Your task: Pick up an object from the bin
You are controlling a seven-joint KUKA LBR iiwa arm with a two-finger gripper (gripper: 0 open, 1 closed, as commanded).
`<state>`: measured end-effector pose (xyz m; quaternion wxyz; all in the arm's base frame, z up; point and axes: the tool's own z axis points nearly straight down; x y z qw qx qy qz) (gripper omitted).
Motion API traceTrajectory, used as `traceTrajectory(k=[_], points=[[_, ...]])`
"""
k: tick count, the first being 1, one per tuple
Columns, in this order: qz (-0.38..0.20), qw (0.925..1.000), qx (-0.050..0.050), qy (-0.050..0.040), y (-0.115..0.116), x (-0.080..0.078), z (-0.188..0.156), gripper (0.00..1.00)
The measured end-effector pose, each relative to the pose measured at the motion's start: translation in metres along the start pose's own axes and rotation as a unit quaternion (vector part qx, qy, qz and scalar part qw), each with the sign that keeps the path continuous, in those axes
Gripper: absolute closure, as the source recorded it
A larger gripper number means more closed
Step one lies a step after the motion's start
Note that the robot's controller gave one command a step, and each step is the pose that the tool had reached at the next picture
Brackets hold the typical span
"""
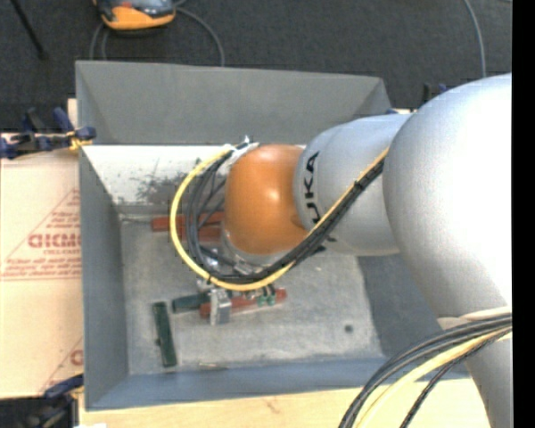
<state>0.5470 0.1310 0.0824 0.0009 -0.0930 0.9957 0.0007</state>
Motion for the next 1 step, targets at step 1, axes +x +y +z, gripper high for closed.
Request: traceTrajectory(k=[1], points=[[0.013,0.9999,0.001,-0.0007,-0.0071,0.0068,-0.1275,1.0]])
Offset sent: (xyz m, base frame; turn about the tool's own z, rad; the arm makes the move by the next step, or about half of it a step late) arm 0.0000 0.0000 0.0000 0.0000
